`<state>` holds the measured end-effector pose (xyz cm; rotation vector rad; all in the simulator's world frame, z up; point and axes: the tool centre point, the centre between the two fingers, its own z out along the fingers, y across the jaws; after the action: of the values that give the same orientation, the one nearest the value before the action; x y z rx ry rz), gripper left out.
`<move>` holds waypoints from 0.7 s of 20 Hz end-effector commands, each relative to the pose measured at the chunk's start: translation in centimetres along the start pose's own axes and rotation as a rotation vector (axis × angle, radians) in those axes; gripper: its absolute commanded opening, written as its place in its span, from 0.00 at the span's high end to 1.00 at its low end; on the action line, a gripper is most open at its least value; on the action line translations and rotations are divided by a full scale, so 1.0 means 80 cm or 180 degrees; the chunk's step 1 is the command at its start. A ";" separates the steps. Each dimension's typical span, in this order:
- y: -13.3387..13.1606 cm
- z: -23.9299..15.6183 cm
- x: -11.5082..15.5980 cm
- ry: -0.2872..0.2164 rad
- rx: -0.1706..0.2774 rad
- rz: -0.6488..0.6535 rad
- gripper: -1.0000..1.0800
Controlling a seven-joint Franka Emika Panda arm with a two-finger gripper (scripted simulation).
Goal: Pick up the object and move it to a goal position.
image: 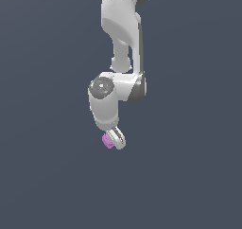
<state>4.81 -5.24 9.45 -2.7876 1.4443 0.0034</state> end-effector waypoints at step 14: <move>0.000 0.036 0.003 0.0008 -0.0003 0.0104 0.04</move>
<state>4.98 -5.42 7.42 -2.7654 1.4890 -0.0016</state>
